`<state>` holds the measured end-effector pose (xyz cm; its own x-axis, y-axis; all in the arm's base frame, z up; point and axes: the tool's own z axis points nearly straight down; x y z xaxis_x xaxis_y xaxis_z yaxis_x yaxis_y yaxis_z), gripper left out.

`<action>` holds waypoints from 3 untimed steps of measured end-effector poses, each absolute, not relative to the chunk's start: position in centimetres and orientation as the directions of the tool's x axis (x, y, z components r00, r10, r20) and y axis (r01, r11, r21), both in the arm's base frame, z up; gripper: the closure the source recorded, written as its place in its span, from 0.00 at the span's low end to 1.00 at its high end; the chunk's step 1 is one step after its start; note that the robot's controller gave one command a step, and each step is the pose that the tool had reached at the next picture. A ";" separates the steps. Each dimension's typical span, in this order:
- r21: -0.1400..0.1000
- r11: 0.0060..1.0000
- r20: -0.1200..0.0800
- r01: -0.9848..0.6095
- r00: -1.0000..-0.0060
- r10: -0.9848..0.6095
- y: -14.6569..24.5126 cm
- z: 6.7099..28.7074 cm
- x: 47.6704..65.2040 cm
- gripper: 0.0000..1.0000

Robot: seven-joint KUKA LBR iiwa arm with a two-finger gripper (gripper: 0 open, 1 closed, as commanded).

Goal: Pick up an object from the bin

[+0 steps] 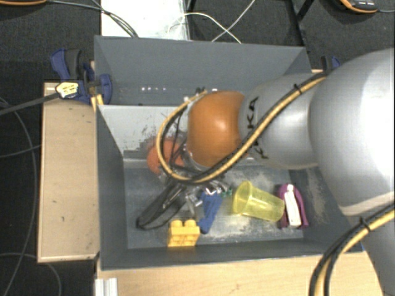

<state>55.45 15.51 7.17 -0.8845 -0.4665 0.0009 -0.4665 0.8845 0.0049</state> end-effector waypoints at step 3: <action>0.006 0.885 -0.004 -0.465 -0.885 -0.465 15.6 7.4 55.6 1.00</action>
Offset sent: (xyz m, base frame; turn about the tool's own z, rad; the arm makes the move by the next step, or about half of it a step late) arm 0.0000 0.0000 0.0000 0.0000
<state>55.60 15.57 7.35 -0.8853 -0.4651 -0.0038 -0.4651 0.8853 0.0055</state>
